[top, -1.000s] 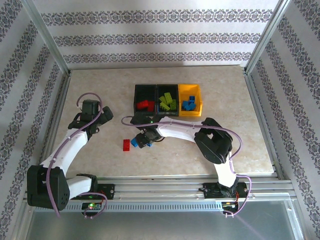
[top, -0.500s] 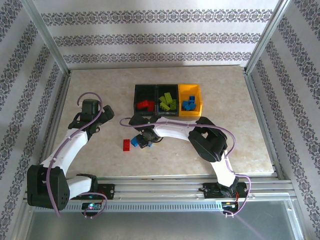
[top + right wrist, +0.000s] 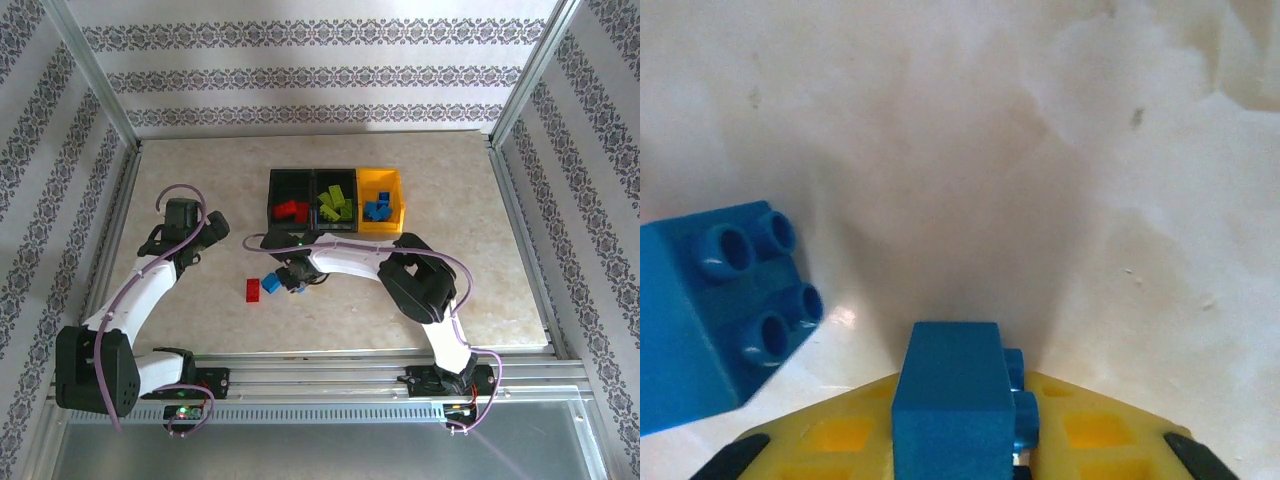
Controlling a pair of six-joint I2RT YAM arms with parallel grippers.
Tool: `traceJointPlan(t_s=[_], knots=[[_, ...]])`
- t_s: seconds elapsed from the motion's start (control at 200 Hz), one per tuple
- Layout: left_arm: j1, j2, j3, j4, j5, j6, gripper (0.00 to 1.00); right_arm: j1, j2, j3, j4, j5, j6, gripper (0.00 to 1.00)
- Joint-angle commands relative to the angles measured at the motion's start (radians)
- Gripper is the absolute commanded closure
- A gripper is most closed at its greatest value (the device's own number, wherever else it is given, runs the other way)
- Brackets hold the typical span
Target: Sort the legos into containers by color
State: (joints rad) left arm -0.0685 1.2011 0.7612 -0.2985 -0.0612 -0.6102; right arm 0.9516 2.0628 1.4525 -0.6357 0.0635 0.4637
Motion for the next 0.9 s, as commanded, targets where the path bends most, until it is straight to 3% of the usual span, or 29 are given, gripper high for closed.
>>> traceJointPlan(t_s=[0.0, 0.395, 0.65, 0.894], knots=[[0.018, 0.012, 0.000, 0.035, 0.016, 0.009, 0.00, -0.040, -0.072, -0.038, -0.024, 0.074, 0.036, 0.77], [0.018, 0.022, 0.013, 0.038, 0.024, 0.009, 0.00, -0.189, -0.302, -0.152, -0.010, 0.185, 0.078, 0.80], [0.018, 0.016, 0.010, 0.036, 0.021, 0.010, 0.00, -0.347, -0.406, -0.181, 0.044, 0.167, 0.087, 0.80], [0.018, -0.001, 0.004, 0.030, 0.017, 0.017, 0.00, -0.491, -0.400, -0.142, 0.079, 0.130, 0.088, 0.80]])
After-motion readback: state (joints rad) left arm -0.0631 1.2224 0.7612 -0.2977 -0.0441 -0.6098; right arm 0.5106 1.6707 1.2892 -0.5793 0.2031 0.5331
